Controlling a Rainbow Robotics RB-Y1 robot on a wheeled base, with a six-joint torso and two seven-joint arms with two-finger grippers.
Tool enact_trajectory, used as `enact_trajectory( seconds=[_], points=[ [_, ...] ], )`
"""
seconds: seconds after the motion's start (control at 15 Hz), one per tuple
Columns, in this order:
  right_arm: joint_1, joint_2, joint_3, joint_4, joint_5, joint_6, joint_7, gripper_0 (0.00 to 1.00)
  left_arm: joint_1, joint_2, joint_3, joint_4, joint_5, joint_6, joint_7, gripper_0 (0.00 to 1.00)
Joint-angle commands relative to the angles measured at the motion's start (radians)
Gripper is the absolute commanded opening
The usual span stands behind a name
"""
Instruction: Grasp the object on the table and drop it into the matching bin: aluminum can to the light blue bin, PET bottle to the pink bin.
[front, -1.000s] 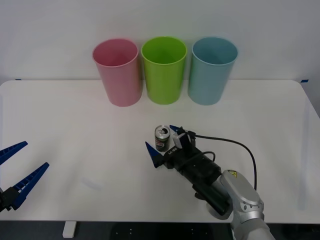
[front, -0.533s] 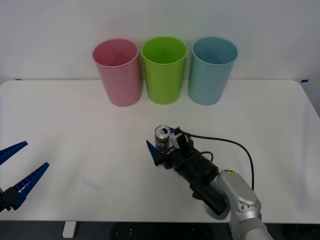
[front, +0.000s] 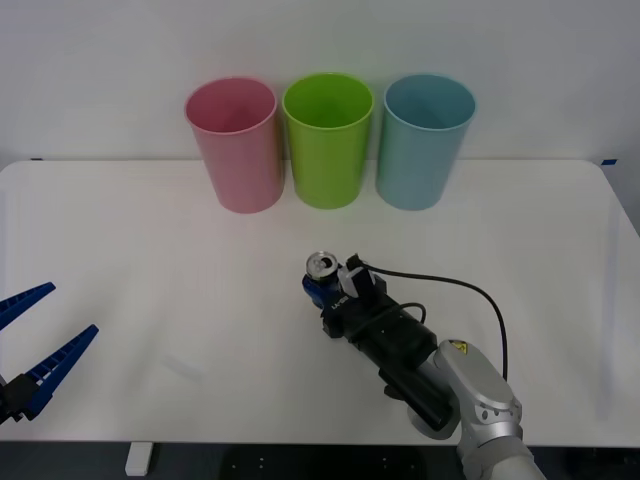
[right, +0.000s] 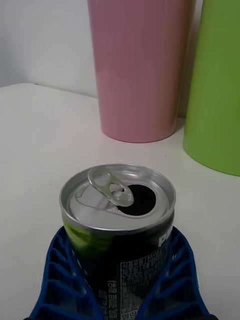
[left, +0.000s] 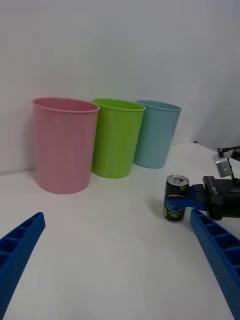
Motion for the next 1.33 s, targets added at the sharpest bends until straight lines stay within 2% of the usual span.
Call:
enact_trajectory(
  seconds=[0.07, 0.4, 0.6, 1.33],
  points=[
    [0.000, 0.000, 0.000, -0.001, -0.001, -0.002, -0.005, 0.00, 0.000, 0.000, 0.000, 0.000, 0.000, 0.000, 0.000, 1.00],
    [0.001, -0.005, -0.012, -0.012, -0.014, -0.028, -0.022, 0.00, 0.000, 0.000, 0.000, 0.000, 0.000, 0.000, 0.000, 1.00],
    [0.038, -0.028, -0.011, -0.082, -0.021, -0.031, -0.047, 0.00, 0.000, 0.000, 0.000, 0.000, 0.000, 0.000, 0.000, 1.00],
    [0.161, -0.172, 0.000, -0.458, 0.014, -0.011, -0.447, 0.00, 0.000, 0.000, 0.000, 0.000, 0.000, 0.000, 0.000, 1.00]
  ],
)
